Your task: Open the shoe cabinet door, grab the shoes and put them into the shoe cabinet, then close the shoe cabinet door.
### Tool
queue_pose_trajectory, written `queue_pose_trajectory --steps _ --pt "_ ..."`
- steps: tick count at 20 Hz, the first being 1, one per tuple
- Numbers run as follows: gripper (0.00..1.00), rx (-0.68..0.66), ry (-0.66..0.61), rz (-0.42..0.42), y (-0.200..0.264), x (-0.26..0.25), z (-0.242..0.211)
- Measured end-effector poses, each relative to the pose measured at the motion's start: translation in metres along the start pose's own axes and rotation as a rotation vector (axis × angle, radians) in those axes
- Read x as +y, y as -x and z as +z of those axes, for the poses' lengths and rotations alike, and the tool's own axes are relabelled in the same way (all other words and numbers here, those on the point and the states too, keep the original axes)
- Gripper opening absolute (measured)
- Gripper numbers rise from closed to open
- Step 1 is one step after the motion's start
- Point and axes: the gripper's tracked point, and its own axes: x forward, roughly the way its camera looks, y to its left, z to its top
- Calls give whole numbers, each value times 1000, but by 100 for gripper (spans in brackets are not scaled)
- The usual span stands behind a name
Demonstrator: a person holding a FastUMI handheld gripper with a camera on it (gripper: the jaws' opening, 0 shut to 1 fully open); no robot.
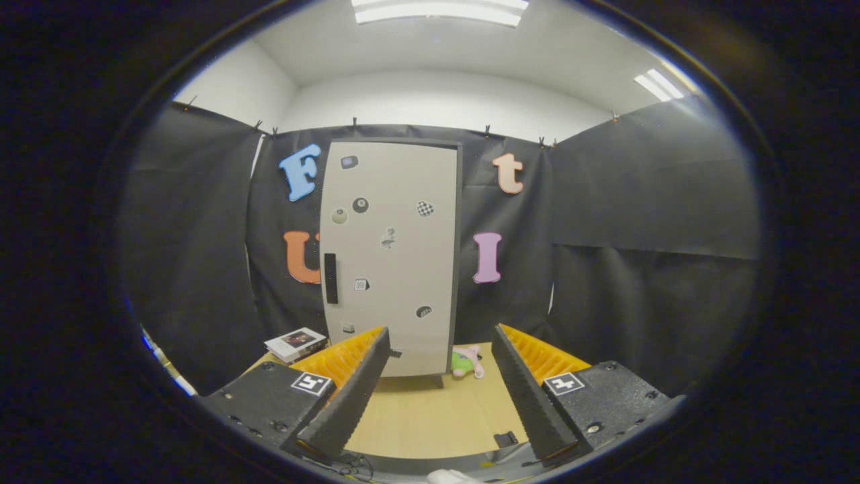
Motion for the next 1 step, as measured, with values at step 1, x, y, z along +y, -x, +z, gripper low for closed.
queue_pose_trajectory --steps 1 --pt "100 3 0 -1 0 0 -2"
